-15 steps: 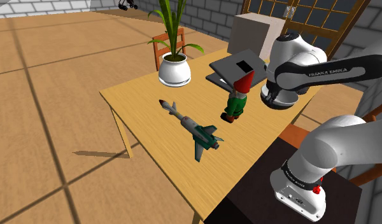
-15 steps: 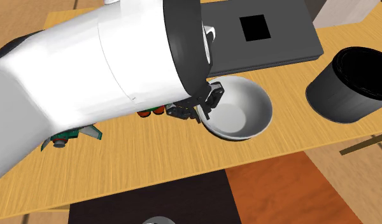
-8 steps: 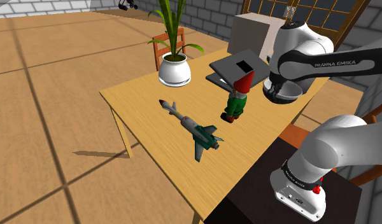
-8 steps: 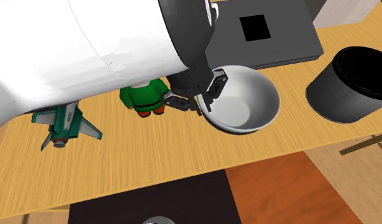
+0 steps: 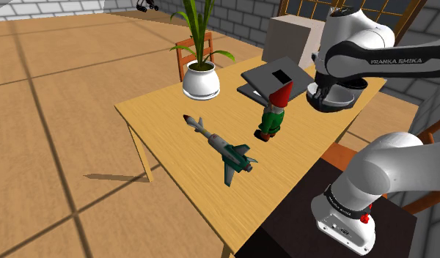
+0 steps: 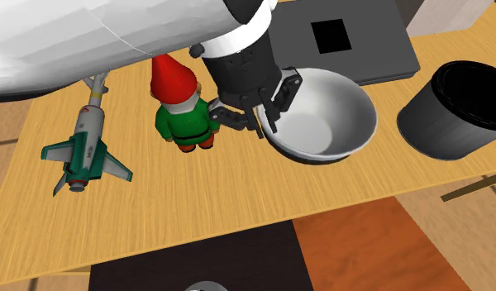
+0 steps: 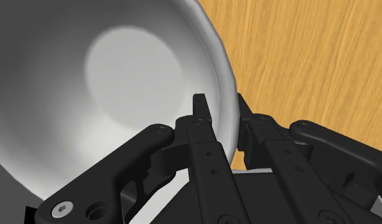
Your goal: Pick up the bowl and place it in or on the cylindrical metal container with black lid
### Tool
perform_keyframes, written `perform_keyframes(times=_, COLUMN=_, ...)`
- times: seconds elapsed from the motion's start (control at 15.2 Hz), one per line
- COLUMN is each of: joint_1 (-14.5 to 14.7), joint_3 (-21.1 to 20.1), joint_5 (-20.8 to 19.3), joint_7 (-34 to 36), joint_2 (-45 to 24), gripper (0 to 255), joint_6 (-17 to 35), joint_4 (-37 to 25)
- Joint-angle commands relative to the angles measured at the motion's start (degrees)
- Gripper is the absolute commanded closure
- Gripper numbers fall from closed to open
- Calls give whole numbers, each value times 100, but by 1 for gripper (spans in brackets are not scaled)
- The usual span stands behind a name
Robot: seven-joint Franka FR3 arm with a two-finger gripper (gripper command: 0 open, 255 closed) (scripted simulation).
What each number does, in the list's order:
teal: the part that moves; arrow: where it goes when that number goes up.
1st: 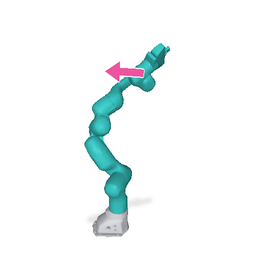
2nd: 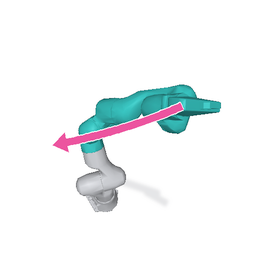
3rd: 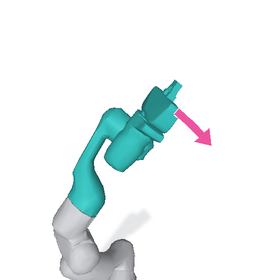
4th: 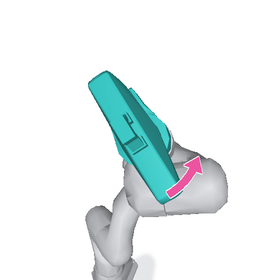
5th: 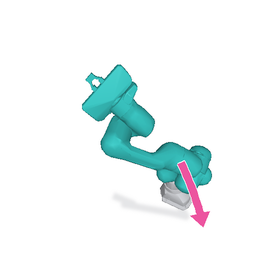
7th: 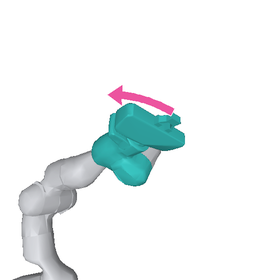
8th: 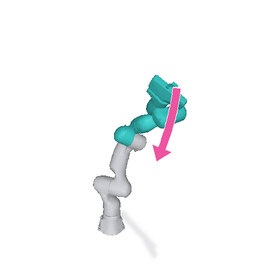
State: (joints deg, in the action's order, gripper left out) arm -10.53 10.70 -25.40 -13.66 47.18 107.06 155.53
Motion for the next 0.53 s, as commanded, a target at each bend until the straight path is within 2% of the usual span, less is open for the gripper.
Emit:
perform_keyframes(times=0.0, joint_1=17, joint_3=-38, joint_5=48, joint_7=-40, joint_2=38, gripper=255, joint_6=-172, joint_4=-138)
perform_keyframes(times=0.46, joint_1=52, joint_3=-131, joint_5=168, joint_7=-189, joint_2=77, gripper=255, joint_6=-696, joint_4=-641)
